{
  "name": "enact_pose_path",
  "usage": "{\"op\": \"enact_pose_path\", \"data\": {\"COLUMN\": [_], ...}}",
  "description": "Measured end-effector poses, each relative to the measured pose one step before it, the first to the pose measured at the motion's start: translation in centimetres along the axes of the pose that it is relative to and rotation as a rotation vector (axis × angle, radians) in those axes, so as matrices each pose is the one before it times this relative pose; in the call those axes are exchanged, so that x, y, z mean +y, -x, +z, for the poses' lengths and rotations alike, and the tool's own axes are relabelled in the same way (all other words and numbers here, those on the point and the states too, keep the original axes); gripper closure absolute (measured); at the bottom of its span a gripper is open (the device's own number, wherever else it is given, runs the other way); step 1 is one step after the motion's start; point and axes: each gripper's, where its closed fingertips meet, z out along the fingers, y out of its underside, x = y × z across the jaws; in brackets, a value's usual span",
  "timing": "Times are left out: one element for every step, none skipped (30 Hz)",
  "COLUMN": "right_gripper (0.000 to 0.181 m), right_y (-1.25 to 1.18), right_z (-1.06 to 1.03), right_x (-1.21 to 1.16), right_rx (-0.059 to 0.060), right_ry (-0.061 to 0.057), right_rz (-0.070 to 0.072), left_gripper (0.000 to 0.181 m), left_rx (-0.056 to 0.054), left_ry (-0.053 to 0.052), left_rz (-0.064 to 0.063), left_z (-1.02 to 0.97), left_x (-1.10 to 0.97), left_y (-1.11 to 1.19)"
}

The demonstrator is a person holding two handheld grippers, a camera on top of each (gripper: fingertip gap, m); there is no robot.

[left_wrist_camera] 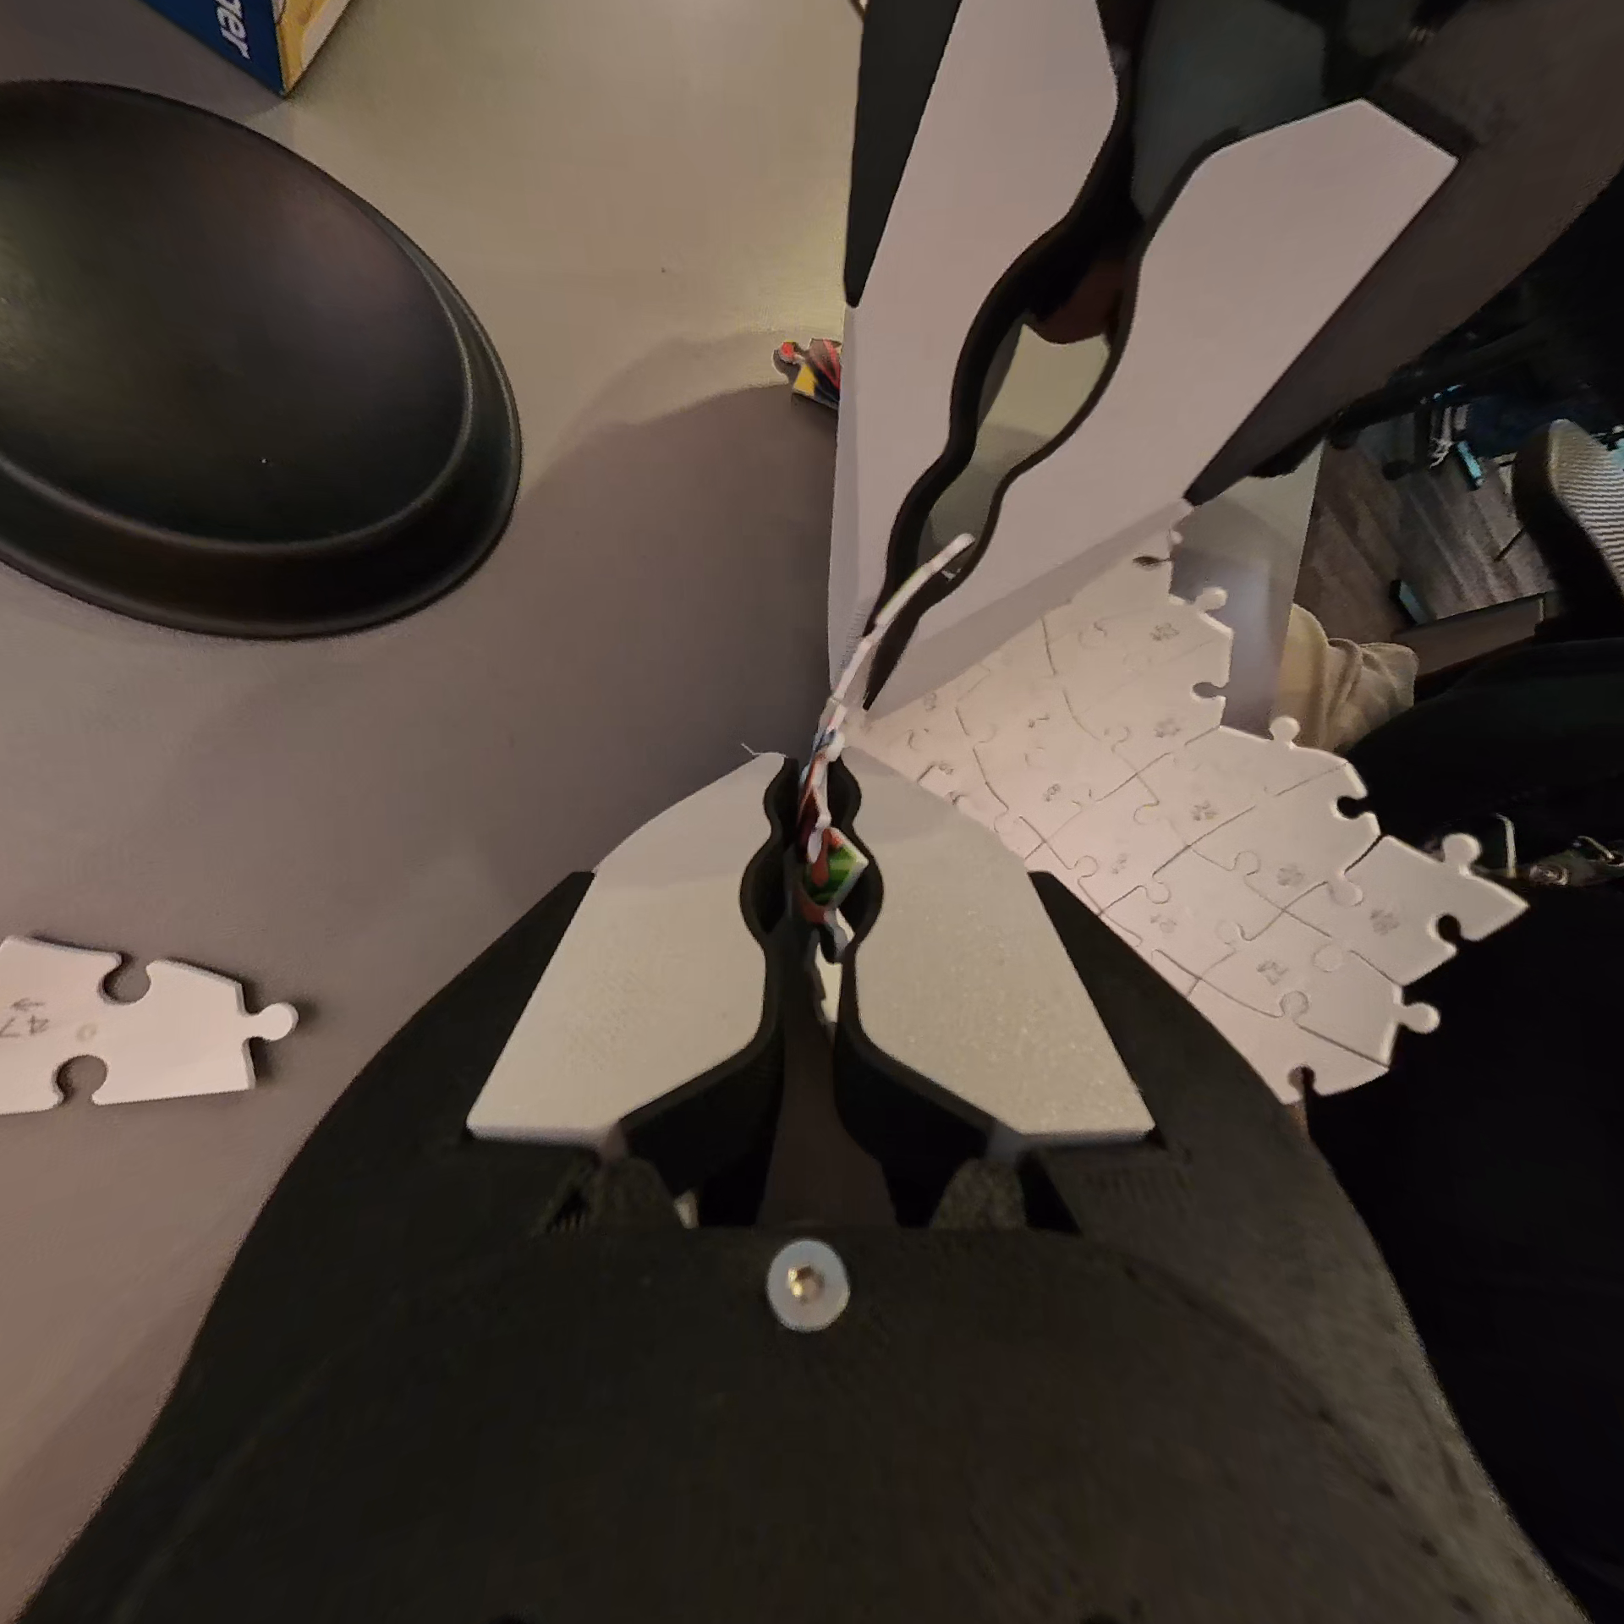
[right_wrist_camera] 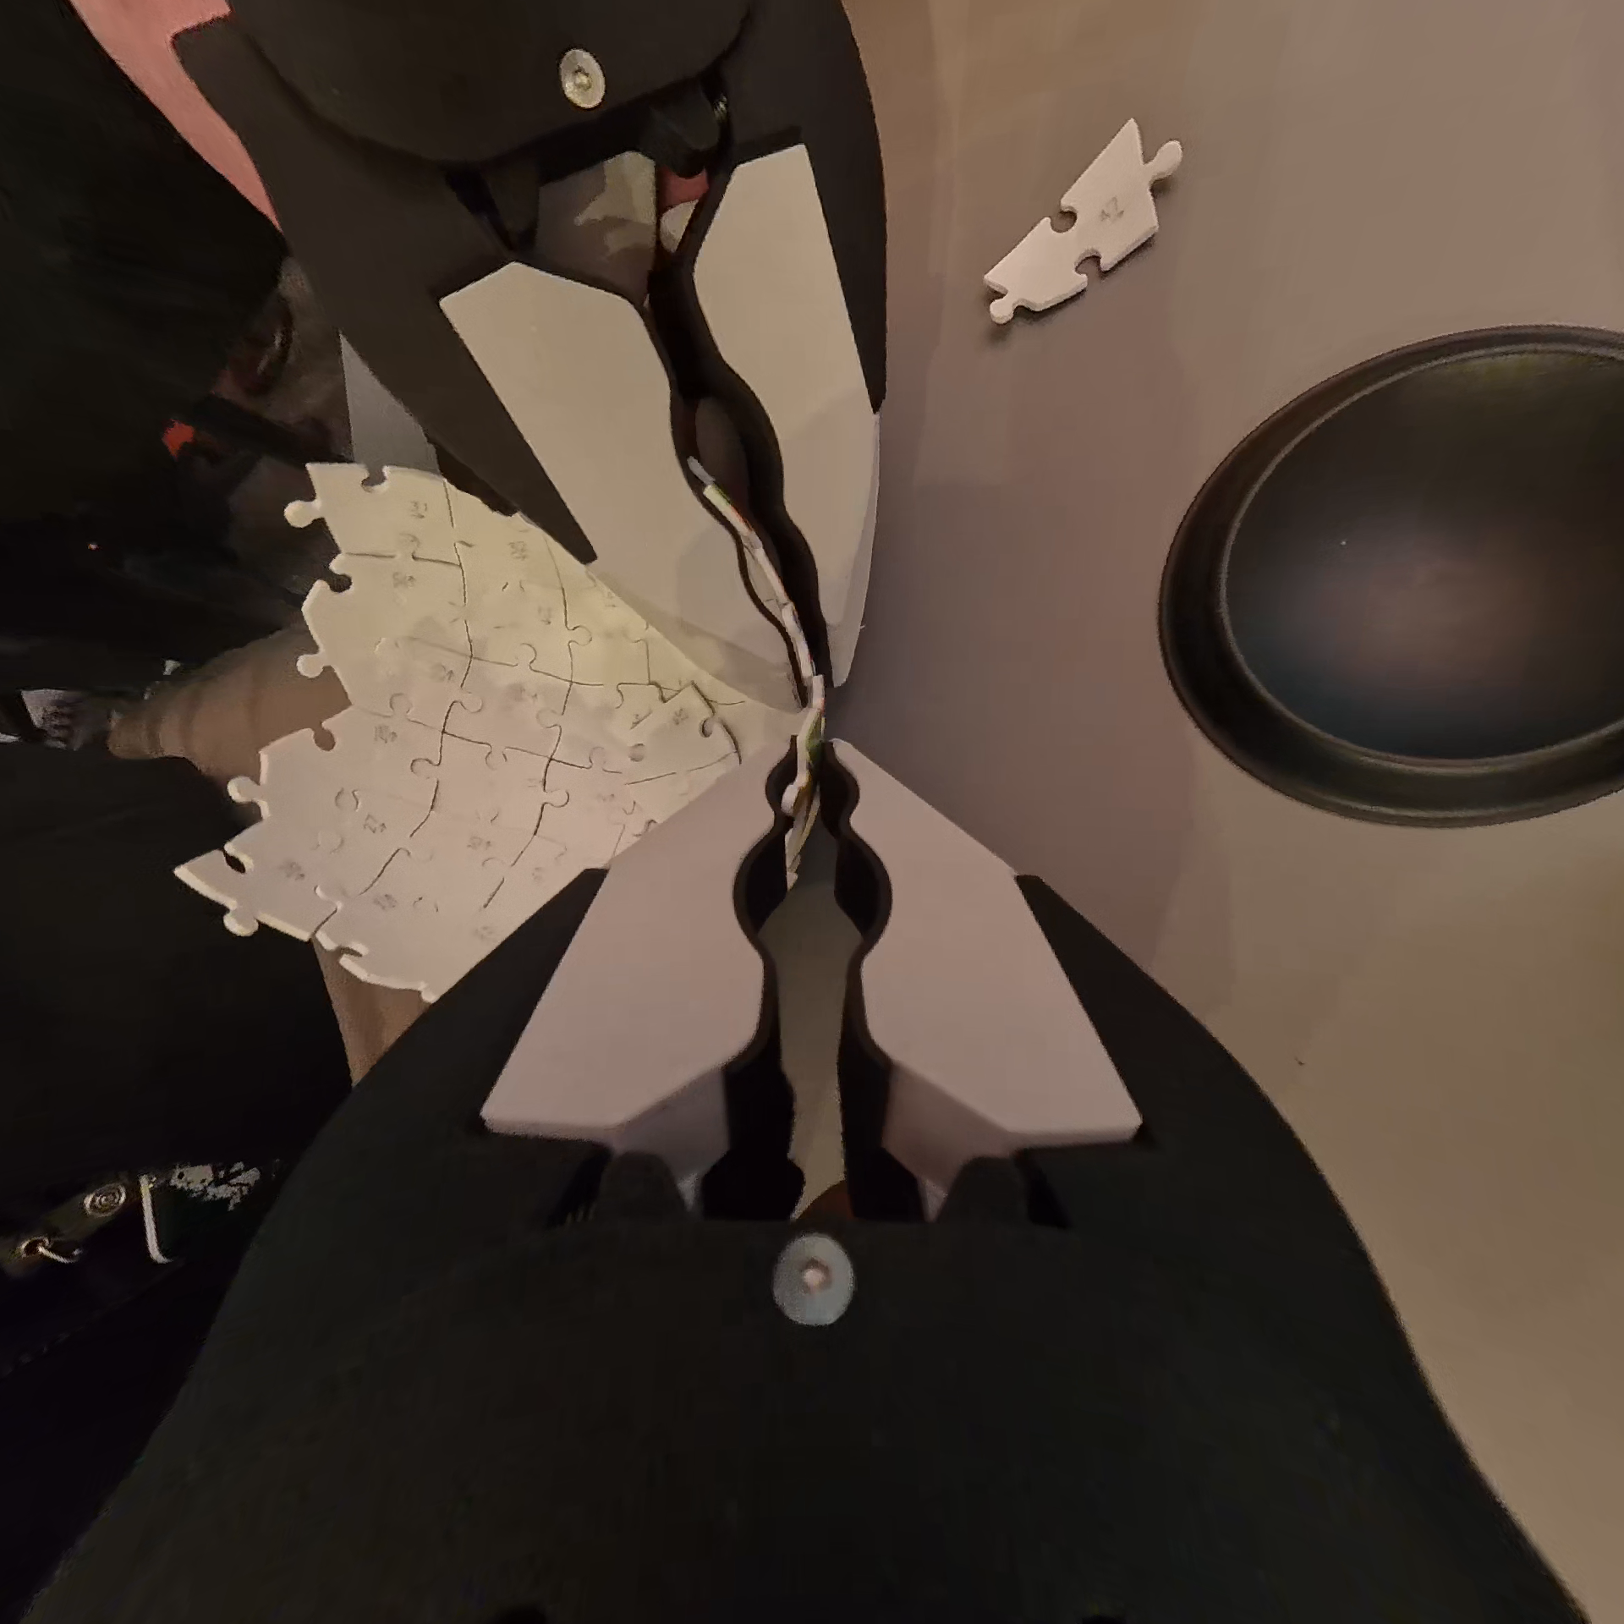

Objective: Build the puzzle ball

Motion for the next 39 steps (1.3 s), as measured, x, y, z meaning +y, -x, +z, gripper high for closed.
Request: {"op": "enact_pose_path", "data": {"right_gripper": [0.180, 0.180, 0.180, 0.180, 0.180, 0.180, 0.180, 0.180, 0.179, 0.179, 0.179, 0.174, 0.170, 0.166, 0.160, 0.160, 0.160, 0.160, 0.159, 0.159, 0.160, 0.160, 0.161, 0.161, 0.161, 0.161, 0.160, 0.159, 0.158, 0.157, 0.157, 0.157, 0.157, 0.157, 0.158, 0.159, 0.162, 0.168, 0.169], "right_y": [0.023, 0.018, 0.004, -0.022, -0.012, 0.010, -0.001, 0.007, 0.037, -0.025, -0.076, -0.075, -0.003, -0.054, -0.131, 0.020, 0.151, 0.104, 0.038, 0.110, 0.159, 0.071, 0.039, 0.028, 0.050, 0.043, -0.019, 0.024, 0.088, 0.082, 0.189, 0.221, 0.162, 0.109, 0.077, 0.083, 0.067, 0.150, 0.104], "right_z": [-0.010, 0.020, 0.030, 0.027, 0.009, -0.003, -0.007, 0.003, -0.004, -0.008, -0.013, -0.045, -0.115, -0.192, -0.199, -0.194, -0.170, -0.135, -0.087, -0.082, -0.105, -0.094, -0.051, -0.050, -0.069, -0.069, -0.085, -0.119, -0.143, -0.172, -0.169, -0.111, 0.006, 0.109, 0.099, 0.052, 0.058, 0.113, 0.158], "right_x": [-0.001, 0.012, 0.034, 0.018, 0.001, -0.002, 0.020, -0.021, -0.064, -0.061, -0.026, 0.007, -0.009, -0.084, -0.037, 0.023, 0.070, 0.107, 0.147, 0.196, 0.073, -0.015, 0.090, 0.164, 0.072, 0.128, 0.199, 0.196, 0.182, 0.177, 0.177, 0.128, 0.148, 0.213, 0.130, -0.004, 0.008, 0.004, 0.025], "right_rx": [-0.0006, 0.0009, 0.0051, 0.0051, 0.0008, 0.0001, 0.0032, 0.0014, -0.0005, 0.0039, 0.0087, 0.0061, -0.0002, 0.0020, 0.0066, -0.0004, -0.0063, -0.0025, 0.0025, -0.0013, -0.0047, -0.0012, -0.0008, -0.0008, -0.0012, -0.0003, 0.0039, 0.0034, 0.0027, 0.0076, 0.0021, -0.0026, -0.0013, 0.0011, 0.0006, -0.0002, 0.0020, -0.0007, 0.0030], "right_ry": [0.0030, 0.0036, 0.0062, 0.0051, 0.0030, 0.0016, 0.0020, 0.0015, -0.0001, 0.0014, 0.0030, 0.0043, 0.0018, -0.0046, -0.0011, 0.0019, 0.0032, 0.0059, 0.0091, 0.0124, 0.0050, -0.0005, 0.0046, 0.0069, -0.0015, -0.0003, 0.0023, -0.0007, -0.0033, -0.0041, -0.0048, -0.0080, -0.0048, 0.0026, 0.0015, -0.0026, -0.0003, 0.0009, 0.0026], "right_rz": [-0.0031, -0.0065, -0.0112, -0.0061, -0.0007, -0.0063, -0.0077, 0.0005, 0.0025, 0.0041, 0.0024, 0.0041, 0.0045, 0.0071, 0.0080, 0.0021, 0.0023, 0.0063, 0.0063, 0.0046, 0.0041, 0.0075, 0.0081, 0.0058, 0.0056, 0.0083, 0.0060, 0.0040, 0.0038, 0.0013, 0.0015, 0.0071, 0.0077, 0.0035, 0.0024, 0.0019, -0.0017, -0.0049, -0.0023], "left_gripper": [0.175, 0.175, 0.175, 0.175, 0.175, 0.175, 0.175, 0.174, 0.173, 0.173, 0.175, 0.175, 0.175, 0.175, 0.175, 0.175, 0.175, 0.175, 0.175, 0.175, 0.175, 0.175, 0.175, 0.174, 0.175, 0.174, 0.174, 0.175, 0.174, 0.174, 0.174, 0.175, 0.175, 0.175, 0.175, 0.175, 0.174, 0.174, 0.174], "left_rx": [0.0062, 0.0035, 0.0042, 0.0008, 0.0004, 0.0015, 0.0006, -0.0016, -0.0051, -0.0019, 0.0024, 0.0035, 0.0017, -0.0019, -0.0026, -0.0031, -0.0017, -0.0030, -0.0031, -0.0022, -0.0015, -0.0043, -0.0066, -0.0063, -0.0070, -0.0083, -0.0099, -0.0075, -0.0055, -0.0083, -0.0071, -0.0047, -0.0067, -0.0063, -0.0051, -0.0052, -0.0034, -0.0050, -0.0047], "left_ry": [-0.0015, 0.0018, 0.0036, 0.0004, -0.0015, -0.0004, 0.0005, 0.0021, 0.0047, 0.0039, -0.0008, -0.0030, -0.0032, -0.0022, -0.0023, -0.0010, -0.0003, 0.0003, 0.0014, 0.0008, -0.0004, -0.0002, 0.0011, 0.0019, 0.0022, 0.0040, 0.0058, 0.0015, 0.0004, 0.0009, 0.0008, 0.0002, -0.0010, 0.0005, 0.0004, -0.0018, -0.0011, 0.0010, 0.0010], "left_rz": [-0.0044, -0.0007, -0.0055, -0.0038, 0.0000, -0.0029, -0.0007, 0.0069, 0.0077, 0.0019, -0.0017, -0.0015, 0.0003, 0.0015, 0.0011, 0.0009, 0.0013, -0.0010, -0.0022, 0.0002, 0.0016, 0.0002, -0.0014, 0.0020, 0.0044, 0.0020, 0.0017, 0.0053, 0.0034, 0.0012, 0.0008, 0.0013, 0.0031, 0.0000, 0.0010, 0.0051, 0.0033, -0.0012, -0.0011], "left_z": [0.003, 0.013, 0.021, 0.021, 0.008, -0.017, 0.002, 0.008, 0.018, 0.007, -0.008, -0.015, -0.015, -0.036, -0.039, -0.034, -0.028, -0.009, 0.000, -0.013, -0.025, -0.026, -0.011, -0.017, -0.015, -0.001, -0.007, -0.044, -0.020, 0.005, 0.018, 0.005, -0.018, -0.024, -0.019, -0.011, -0.019, -0.033, -0.044], "left_x": [0.006, 0.047, 0.042, 0.009, -0.003, -0.011, 0.019, 0.043, 0.072, 0.049, -0.011, -0.032, -0.037, -0.027, -0.050, -0.030, -0.003, -0.002, -0.002, -0.008, -0.040, -0.047, -0.046, -0.018, -0.022, 0.006, 0.028, -0.026, -0.037, -0.016, -0.006, -0.002, -0.023, -0.017, -0.024, -0.048, -0.042, 0.003, 0.040], "left_y": [-0.015, -0.011, -0.014, 0.043, 0.000, -0.010, -0.014, -0.029, 0.009, -0.004, -0.025, -0.039, -0.055, -0.016, -0.002, 0.020, -0.009, 0.009, 0.013, -0.039, -0.070, -0.054, -0.031, -0.070, -0.100, -0.086, -0.038, -0.057, -0.062, -0.017, -0.025, -0.064, -0.038, -0.037, -0.068, -0.077, -0.083, -0.027, -0.015]}}
